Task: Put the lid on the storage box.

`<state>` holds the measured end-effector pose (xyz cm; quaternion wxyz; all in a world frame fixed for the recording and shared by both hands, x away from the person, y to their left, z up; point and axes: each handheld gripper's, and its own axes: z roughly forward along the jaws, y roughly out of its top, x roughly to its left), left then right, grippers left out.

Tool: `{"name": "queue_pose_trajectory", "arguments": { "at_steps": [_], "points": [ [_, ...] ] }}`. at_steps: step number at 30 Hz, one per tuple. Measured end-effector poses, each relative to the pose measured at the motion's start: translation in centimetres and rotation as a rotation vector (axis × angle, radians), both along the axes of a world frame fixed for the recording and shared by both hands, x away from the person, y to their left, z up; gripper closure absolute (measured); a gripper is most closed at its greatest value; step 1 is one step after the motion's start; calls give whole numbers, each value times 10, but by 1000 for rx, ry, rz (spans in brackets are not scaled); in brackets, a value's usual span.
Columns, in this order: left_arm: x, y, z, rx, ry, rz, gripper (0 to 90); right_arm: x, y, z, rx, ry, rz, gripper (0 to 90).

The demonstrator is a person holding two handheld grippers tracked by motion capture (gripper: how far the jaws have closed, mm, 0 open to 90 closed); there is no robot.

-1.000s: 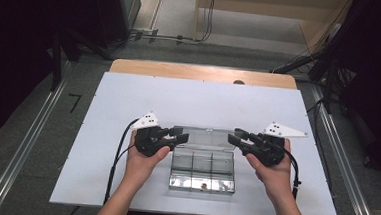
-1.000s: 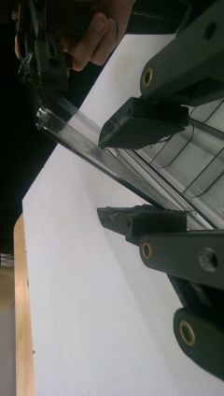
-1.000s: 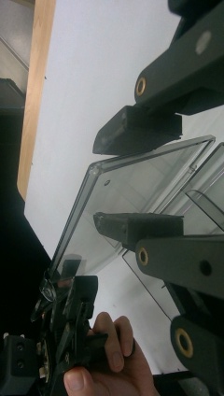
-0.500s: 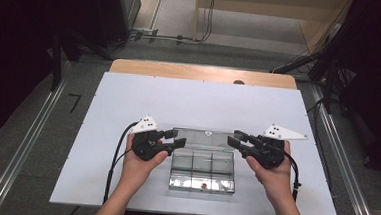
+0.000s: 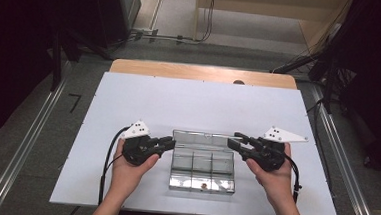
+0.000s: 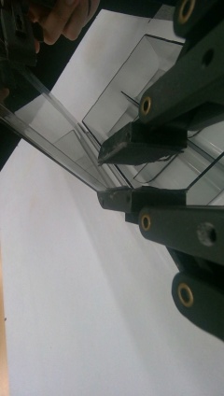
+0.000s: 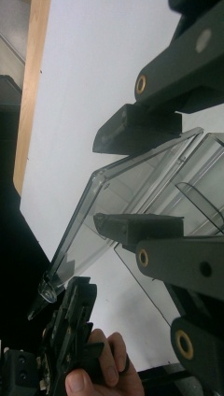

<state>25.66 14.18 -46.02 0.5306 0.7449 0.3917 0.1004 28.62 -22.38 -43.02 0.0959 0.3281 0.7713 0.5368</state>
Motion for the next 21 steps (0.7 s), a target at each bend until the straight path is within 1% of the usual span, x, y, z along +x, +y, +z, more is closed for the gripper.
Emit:
{"name": "queue_pose_trajectory", "arguments": {
  "at_steps": [2, 4, 5, 8, 10, 12, 15, 21],
  "points": [
    [-1, -1, -1, 12, 4, -4, 807, 0, 0, 0, 0, -2, 2, 578],
    [-1, -1, -2, -10, 10, -34, 831, -1, 0, -1, -1, -2, 2, 577],
    [-1, -1, -2, -15, 11, -40, 854, -1, 0, -1, -2, -1, 1, 576],
    [-1, -2, -3, -19, 16, -71, 896, -3, 0, -1, -7, -1, 1, 574],
    [-2, -3, -3, -15, 13, -78, 900, -3, 0, -1, -6, 0, 1, 572],
    [-2, -4, -2, -25, 12, -84, 900, -4, 0, -1, -6, 2, 3, 570],
    [-3, -4, -2, -32, -1, -94, 900, -5, 0, -1, -11, 0, 6, 567],
    [-3, -2, -1, -48, -10, -91, 900, -8, -1, -2, -18, -1, 10, 563]
  ]
}}
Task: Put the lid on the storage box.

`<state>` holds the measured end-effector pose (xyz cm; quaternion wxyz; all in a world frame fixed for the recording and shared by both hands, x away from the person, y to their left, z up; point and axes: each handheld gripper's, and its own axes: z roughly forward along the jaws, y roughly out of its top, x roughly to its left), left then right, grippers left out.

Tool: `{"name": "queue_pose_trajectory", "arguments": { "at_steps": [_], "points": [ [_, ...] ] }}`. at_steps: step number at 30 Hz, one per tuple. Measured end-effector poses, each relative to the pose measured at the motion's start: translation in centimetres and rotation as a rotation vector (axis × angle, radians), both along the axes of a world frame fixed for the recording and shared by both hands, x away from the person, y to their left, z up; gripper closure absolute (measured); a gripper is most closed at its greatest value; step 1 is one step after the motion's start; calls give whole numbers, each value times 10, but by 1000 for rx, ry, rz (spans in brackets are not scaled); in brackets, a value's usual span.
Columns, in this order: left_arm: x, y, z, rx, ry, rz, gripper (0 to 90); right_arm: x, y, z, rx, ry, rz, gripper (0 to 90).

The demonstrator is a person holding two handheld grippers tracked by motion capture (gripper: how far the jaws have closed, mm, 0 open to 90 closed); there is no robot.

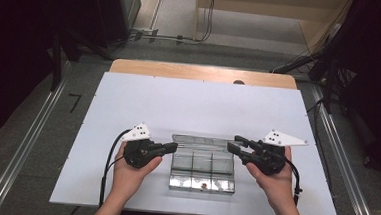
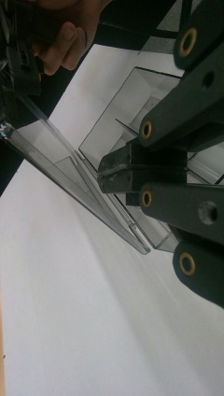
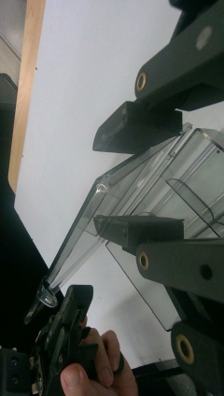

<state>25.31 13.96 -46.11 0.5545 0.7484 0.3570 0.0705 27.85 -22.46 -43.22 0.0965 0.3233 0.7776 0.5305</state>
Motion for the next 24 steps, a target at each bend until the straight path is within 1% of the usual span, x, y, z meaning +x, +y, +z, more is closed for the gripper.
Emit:
{"name": "queue_pose_trajectory", "arguments": {
  "at_steps": [3, 7, 10, 14, 18, 22, 24],
  "points": [
    [0, 1, 0, -5, 0, 1, 900, -1, 0, 0, -5, -1, -1, 562],
    [2, 1, 0, -11, 4, 2, 900, -3, 1, -2, -25, -14, -3, 562],
    [2, 0, -1, -6, 7, 0, 900, -3, 0, -4, -32, -5, -10, 562],
    [3, -1, -1, -9, 5, -4, 900, -3, -1, -6, -28, 8, -13, 548],
    [3, -1, -1, -9, 1, -7, 900, -5, -4, -8, -36, 9, -20, 537],
    [3, -1, -2, -11, 0, -10, 900, -6, -6, -9, -59, 9, -35, 575],
    [3, -1, -2, -14, -2, -12, 900, -7, -8, -11, -57, 21, -38, 587]
  ]
}}
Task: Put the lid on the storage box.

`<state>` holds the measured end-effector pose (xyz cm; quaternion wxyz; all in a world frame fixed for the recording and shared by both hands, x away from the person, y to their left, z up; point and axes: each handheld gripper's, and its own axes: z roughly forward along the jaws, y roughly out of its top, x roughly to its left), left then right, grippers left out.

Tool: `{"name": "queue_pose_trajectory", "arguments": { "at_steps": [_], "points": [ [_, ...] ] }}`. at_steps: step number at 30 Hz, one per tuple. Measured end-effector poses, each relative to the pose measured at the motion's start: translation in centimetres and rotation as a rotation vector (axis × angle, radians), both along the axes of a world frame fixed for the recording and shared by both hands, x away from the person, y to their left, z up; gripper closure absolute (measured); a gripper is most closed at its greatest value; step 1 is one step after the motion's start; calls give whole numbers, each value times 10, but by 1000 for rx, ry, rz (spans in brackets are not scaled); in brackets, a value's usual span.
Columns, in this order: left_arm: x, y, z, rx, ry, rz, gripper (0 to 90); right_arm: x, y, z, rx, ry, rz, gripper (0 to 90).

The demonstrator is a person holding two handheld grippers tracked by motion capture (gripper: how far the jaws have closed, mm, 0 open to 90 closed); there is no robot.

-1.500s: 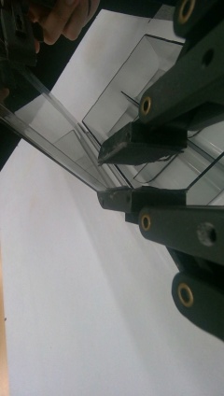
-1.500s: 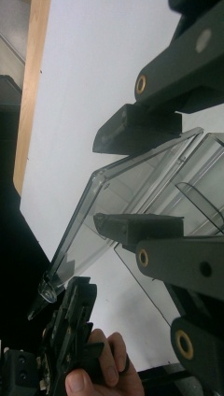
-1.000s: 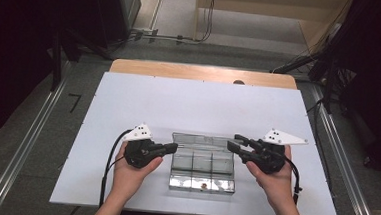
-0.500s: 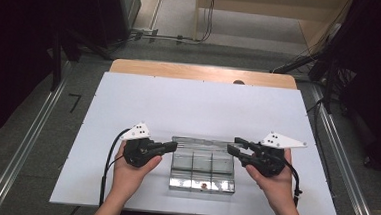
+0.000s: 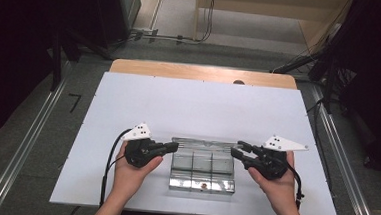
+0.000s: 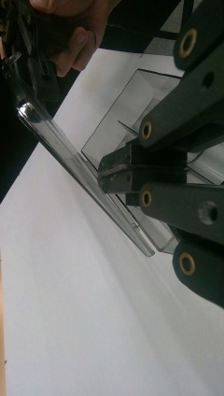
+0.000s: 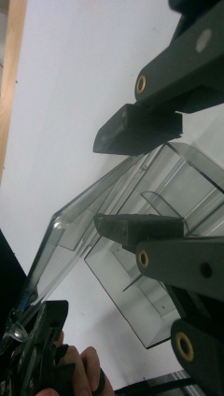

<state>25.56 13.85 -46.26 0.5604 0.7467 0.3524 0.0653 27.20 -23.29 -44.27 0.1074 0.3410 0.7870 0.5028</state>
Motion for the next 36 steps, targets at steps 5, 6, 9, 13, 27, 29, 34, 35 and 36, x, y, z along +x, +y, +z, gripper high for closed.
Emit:
{"name": "queue_pose_trajectory", "arguments": {
  "at_steps": [5, 6, 9, 13, 27, 29, 34, 35, 36],
  "points": [
    [0, 1, 0, -5, -2, 1, 900, -2, -3, -5, -7, 19, -12, 609],
    [0, 1, 0, -5, -3, 0, 900, -2, -4, -6, -7, 18, -13, 615],
    [0, 2, 1, -8, -3, 0, 900, -4, -7, -8, -9, 27, -21, 644],
    [0, 2, 0, -9, -4, -2, 900, -5, -9, -12, -10, 42, -26, 696],
    [-2, 1, -2, -24, -2, -38, 900, -7, -12, -12, 46, 61, 9, 884],
    [-3, 1, -2, -30, -2, -37, 900, -7, -13, -11, 50, 62, 11, 884],
    [-8, 2, -1, -33, -12, -36, 900, -10, -12, -11, 57, 54, 16, 884],
    [-10, 2, -2, -30, -13, -35, 900, -11, -12, -11, 55, 53, 19, 884],
    [-11, 3, -2, -31, -14, -31, 900, -12, -12, -11, 51, 51, 20, 884]
  ]
}}
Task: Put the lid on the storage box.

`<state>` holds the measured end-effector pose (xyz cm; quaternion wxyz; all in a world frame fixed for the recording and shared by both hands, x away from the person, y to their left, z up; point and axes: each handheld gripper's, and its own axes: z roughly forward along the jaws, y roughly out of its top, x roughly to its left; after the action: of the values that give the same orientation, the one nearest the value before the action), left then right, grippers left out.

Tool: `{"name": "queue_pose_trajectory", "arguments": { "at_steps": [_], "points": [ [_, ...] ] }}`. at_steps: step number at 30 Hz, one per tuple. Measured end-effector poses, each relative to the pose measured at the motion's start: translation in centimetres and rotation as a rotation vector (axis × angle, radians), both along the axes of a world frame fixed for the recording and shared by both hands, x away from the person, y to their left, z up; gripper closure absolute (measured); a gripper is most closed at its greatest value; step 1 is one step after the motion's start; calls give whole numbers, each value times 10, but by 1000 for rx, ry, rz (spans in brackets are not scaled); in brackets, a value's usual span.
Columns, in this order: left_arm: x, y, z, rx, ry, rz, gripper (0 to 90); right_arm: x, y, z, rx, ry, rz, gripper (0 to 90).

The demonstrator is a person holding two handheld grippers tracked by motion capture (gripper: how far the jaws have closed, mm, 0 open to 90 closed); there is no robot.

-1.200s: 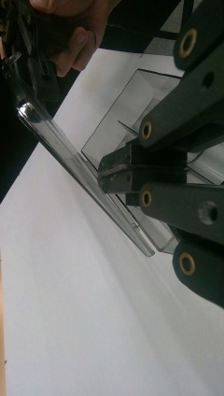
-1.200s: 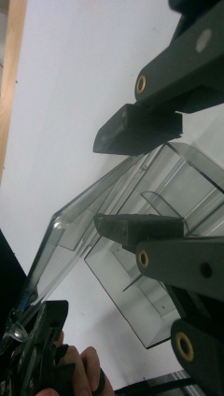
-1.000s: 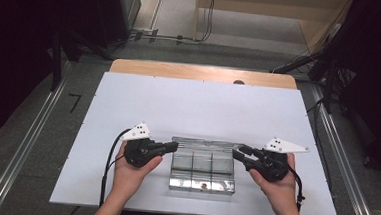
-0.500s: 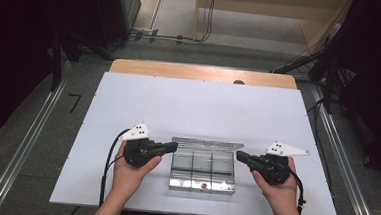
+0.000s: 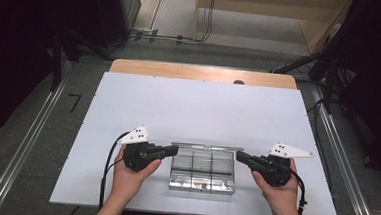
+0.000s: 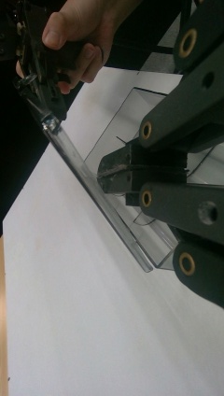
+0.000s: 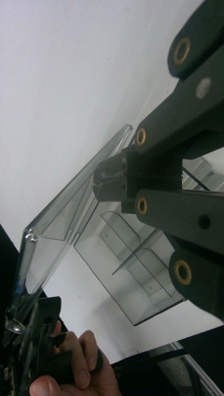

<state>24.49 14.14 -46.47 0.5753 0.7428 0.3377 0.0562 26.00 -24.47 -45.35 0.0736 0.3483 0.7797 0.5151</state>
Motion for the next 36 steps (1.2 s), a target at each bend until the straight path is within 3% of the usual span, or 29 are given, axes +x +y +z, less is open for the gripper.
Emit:
{"name": "queue_pose_trajectory", "arguments": {
  "at_steps": [20, 36],
  "points": [
    [-23, 1, -11, 8, -17, 6, 900, -19, 0, -8, -19, 0, 12, 884],
    [-35, 2, -22, 33, 5, -10, 900, -35, -4, -19, -49, 15, 33, 884]
  ]
}}
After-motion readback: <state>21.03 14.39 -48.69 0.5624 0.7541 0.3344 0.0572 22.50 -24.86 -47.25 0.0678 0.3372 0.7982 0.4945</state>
